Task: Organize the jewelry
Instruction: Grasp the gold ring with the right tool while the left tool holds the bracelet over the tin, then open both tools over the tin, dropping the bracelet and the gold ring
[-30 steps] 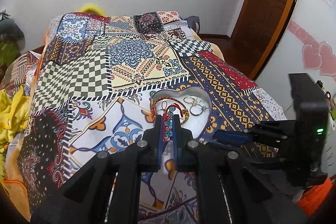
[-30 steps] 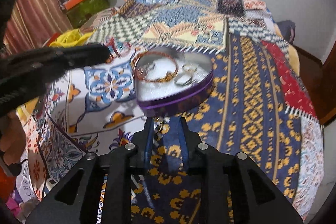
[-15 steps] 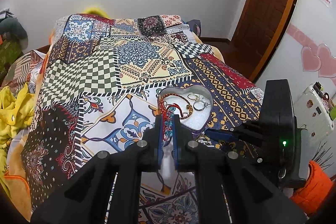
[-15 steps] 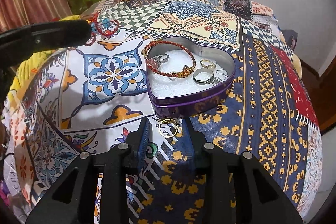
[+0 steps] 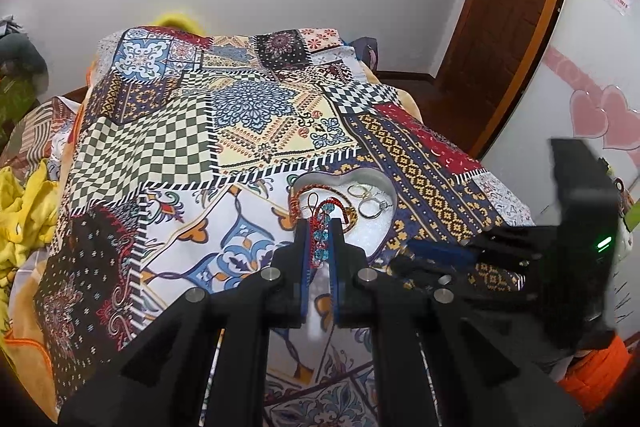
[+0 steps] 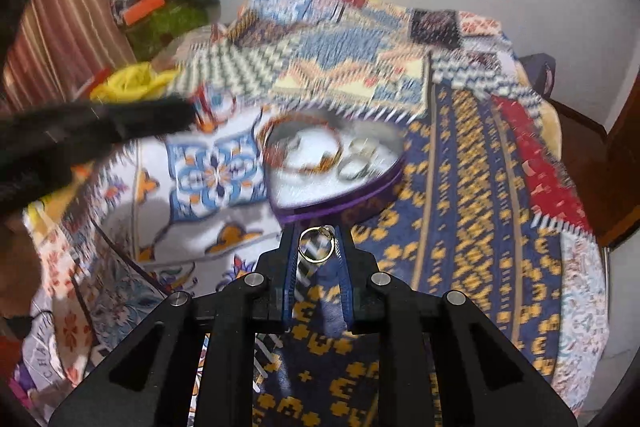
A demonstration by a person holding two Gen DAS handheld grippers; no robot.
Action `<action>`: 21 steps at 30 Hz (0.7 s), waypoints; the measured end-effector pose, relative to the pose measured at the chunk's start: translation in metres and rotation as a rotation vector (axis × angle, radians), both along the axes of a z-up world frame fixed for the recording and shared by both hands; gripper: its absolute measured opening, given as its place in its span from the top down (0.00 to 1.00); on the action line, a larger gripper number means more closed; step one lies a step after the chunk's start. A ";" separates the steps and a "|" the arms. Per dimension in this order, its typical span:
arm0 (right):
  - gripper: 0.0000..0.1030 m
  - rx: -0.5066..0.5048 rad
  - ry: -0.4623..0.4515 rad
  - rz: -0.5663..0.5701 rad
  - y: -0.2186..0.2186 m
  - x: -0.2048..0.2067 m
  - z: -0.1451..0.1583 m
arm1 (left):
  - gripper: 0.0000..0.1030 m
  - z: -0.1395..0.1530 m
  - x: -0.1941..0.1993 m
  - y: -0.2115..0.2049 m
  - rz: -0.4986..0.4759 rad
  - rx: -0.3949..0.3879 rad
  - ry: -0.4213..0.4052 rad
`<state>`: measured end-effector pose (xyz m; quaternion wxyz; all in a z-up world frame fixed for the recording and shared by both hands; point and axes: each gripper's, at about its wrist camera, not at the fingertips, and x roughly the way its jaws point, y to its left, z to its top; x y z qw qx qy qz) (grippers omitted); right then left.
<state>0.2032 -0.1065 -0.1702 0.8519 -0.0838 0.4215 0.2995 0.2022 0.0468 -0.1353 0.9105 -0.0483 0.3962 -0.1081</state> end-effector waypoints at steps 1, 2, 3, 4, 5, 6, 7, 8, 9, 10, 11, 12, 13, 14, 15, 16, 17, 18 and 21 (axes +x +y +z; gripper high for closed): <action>0.84 0.019 -0.013 -0.010 -0.004 0.001 0.007 | 0.94 0.000 0.002 -0.001 -0.002 -0.003 0.000; 0.84 0.029 -0.018 -0.015 -0.006 0.002 0.010 | 0.94 0.000 0.004 -0.003 -0.005 -0.007 0.002; 0.84 0.043 -0.028 -0.027 -0.009 0.004 0.015 | 0.94 0.000 0.007 -0.004 -0.009 -0.014 0.004; 0.84 0.049 -0.032 -0.033 -0.010 0.007 0.017 | 0.94 0.000 0.008 -0.005 -0.011 -0.018 0.006; 0.84 0.057 -0.034 -0.041 -0.011 0.009 0.019 | 0.94 0.000 0.010 -0.007 -0.015 -0.023 0.008; 0.84 0.067 -0.034 -0.049 -0.012 0.013 0.020 | 0.94 0.000 0.013 -0.008 -0.018 -0.027 0.010; 0.84 0.077 -0.033 -0.056 -0.013 0.016 0.022 | 0.94 0.000 0.015 -0.010 -0.021 -0.027 0.013; 0.84 0.081 -0.033 -0.061 -0.012 0.019 0.022 | 0.94 -0.001 0.017 -0.011 -0.024 -0.026 0.014; 0.84 0.081 -0.038 -0.069 -0.012 0.023 0.022 | 0.94 -0.001 0.019 -0.013 -0.027 -0.025 0.017; 0.84 0.077 -0.043 -0.076 -0.010 0.026 0.022 | 0.94 -0.002 0.022 -0.014 -0.030 -0.023 0.020; 0.84 0.075 -0.044 -0.080 -0.009 0.030 0.023 | 0.94 -0.003 0.024 -0.016 -0.034 -0.022 0.023; 0.84 0.074 -0.044 -0.082 -0.008 0.032 0.023 | 0.94 -0.004 0.027 -0.017 -0.041 -0.021 0.027; 0.84 0.079 -0.041 -0.082 -0.006 0.035 0.022 | 0.94 -0.006 0.029 -0.019 -0.046 -0.018 0.031; 0.84 0.082 -0.039 -0.080 -0.007 0.037 0.022 | 0.94 -0.007 0.031 -0.020 -0.048 -0.013 0.034; 0.84 0.082 -0.036 -0.077 -0.006 0.039 0.022 | 0.94 -0.009 0.033 -0.021 -0.052 -0.006 0.040; 0.84 0.080 -0.034 -0.075 -0.005 0.039 0.021 | 0.94 -0.012 0.036 -0.022 -0.055 -0.001 0.047; 0.84 0.077 -0.029 -0.069 -0.003 0.040 0.020 | 0.94 -0.013 0.038 -0.022 -0.057 0.000 0.052; 0.84 0.075 -0.026 -0.064 -0.002 0.040 0.019 | 0.94 -0.015 0.040 -0.022 -0.060 0.000 0.059; 0.84 0.060 -0.015 -0.046 0.002 0.042 0.013 | 0.94 -0.019 0.045 -0.021 -0.061 -0.009 0.071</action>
